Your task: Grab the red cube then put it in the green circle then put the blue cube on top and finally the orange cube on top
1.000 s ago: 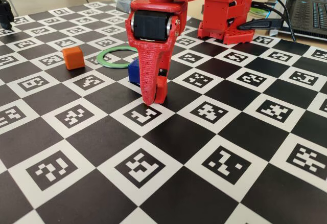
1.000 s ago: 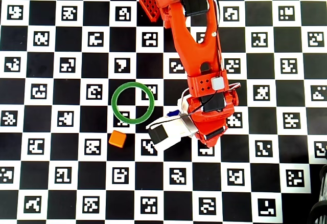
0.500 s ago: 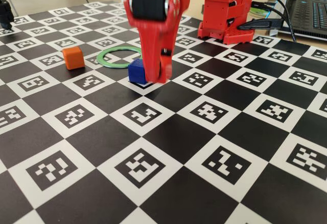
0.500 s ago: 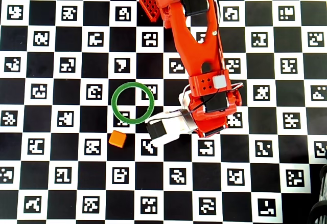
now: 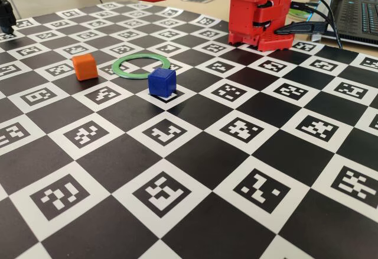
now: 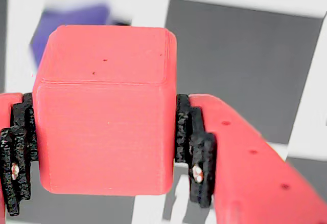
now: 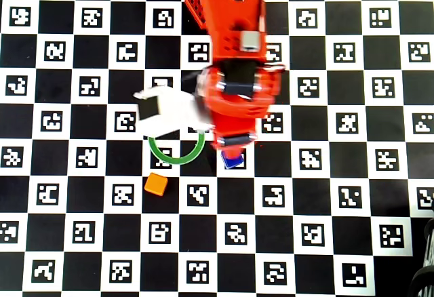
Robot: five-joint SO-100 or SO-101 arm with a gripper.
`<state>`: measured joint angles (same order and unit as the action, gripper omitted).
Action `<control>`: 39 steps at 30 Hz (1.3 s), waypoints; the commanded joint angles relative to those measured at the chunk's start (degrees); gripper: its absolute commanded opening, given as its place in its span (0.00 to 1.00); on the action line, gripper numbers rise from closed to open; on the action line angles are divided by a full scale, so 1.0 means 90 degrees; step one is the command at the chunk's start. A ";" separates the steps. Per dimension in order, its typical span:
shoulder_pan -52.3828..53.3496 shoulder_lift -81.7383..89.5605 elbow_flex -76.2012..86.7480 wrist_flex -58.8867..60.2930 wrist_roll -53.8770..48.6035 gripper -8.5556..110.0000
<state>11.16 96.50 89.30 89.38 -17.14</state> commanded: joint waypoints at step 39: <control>0.1191 -0.0381 0.3320 -0.4053 -0.0859 0.18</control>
<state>21.88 91.93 119.62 53.79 -25.40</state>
